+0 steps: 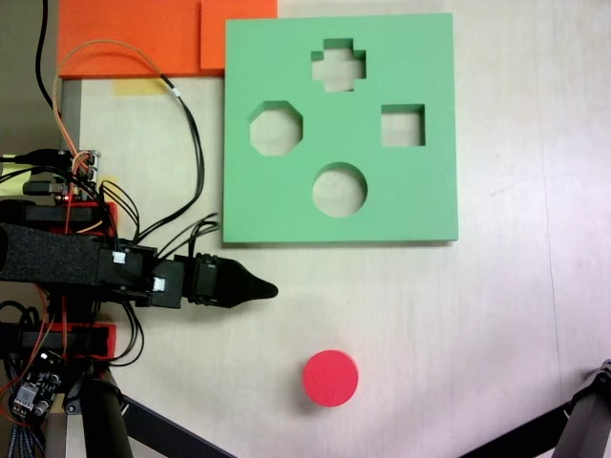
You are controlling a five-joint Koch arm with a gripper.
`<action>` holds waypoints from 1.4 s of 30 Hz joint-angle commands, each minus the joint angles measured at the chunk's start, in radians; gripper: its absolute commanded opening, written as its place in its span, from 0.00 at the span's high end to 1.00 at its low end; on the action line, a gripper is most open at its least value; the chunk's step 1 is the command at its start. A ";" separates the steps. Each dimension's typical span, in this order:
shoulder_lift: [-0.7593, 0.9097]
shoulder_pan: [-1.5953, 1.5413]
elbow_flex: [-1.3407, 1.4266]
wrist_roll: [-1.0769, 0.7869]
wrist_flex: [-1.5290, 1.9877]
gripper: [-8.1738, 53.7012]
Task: Put the cylinder block into the corresponding hole
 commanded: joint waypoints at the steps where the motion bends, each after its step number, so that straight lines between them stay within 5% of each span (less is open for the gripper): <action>1: 0.069 0.006 0.069 0.009 0.028 0.32; 5: 0.069 0.003 0.069 0.072 0.028 0.30; 11: 0.069 -0.014 0.069 0.439 -0.186 0.29; 16: 0.069 -0.086 0.069 1.238 -0.607 0.29; 22: 0.061 -0.160 0.034 1.496 -0.684 0.33; 26: -0.087 -0.133 -0.014 1.496 -0.672 0.34; 28: -0.207 -0.129 -0.006 1.486 -0.828 0.26; 31: -0.472 -0.117 -0.014 1.466 -1.131 0.12; 36: -0.920 -0.080 -0.037 1.466 -1.651 0.08; 42: -1.040 -0.009 -0.094 1.466 -1.687 0.03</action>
